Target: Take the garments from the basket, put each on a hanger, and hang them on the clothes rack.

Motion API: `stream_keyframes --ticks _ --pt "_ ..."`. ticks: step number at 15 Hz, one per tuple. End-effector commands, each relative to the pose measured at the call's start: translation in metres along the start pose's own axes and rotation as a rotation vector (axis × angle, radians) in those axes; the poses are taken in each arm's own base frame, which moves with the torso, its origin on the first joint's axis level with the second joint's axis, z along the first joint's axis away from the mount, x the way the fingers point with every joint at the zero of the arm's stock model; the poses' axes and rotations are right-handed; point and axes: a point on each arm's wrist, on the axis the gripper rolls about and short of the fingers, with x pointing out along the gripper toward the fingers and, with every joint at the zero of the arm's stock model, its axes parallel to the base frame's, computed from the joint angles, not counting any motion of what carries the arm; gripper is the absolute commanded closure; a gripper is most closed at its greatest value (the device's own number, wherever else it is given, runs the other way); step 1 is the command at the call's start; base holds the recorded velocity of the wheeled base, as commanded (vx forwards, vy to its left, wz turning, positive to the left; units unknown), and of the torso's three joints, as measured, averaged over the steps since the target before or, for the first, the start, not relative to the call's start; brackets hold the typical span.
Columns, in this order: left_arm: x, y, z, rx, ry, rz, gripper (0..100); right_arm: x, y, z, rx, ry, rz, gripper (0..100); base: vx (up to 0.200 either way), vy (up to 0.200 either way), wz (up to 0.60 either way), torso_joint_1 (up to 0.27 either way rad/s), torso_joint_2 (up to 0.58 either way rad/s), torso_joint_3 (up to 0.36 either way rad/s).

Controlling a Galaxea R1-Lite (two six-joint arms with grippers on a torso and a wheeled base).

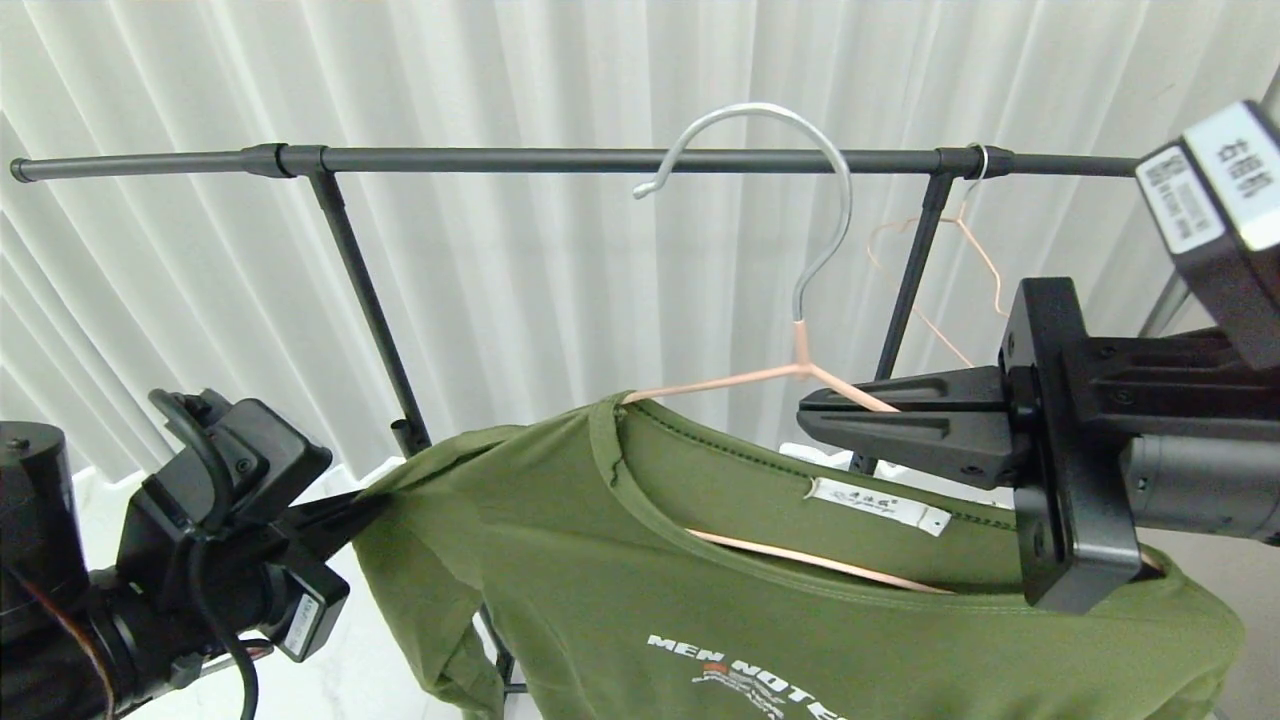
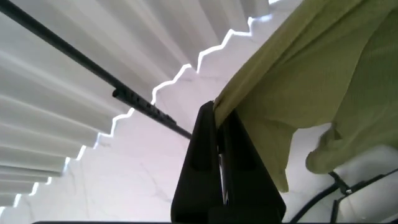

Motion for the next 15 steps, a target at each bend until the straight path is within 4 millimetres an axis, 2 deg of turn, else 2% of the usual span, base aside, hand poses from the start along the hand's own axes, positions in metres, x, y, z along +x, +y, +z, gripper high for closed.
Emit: stream_keyframes --ticks 1,4,9,15 --pt "-0.002 0.000 0.000 0.002 -0.006 0.003 0 0.003 -0.001 -0.002 0.002 0.006 0.001 100 0.000 0.000 0.00 0.000 0.00 0.000" --pt "-0.010 -0.003 0.003 0.008 -0.045 -0.009 0 0.002 -0.009 -0.002 0.006 0.014 -0.041 100 0.000 0.000 0.00 0.000 0.00 0.000" --pt "-0.035 -0.021 0.005 0.043 -0.164 -0.105 0 -0.002 -0.031 -0.005 0.108 0.073 -0.246 100 0.000 0.000 0.00 0.000 0.00 0.000" --pt "-0.041 -0.016 0.009 0.084 -0.179 -0.036 0 0.003 -0.062 -0.021 0.182 0.194 -0.528 100 0.000 0.000 0.00 0.000 0.00 0.000"
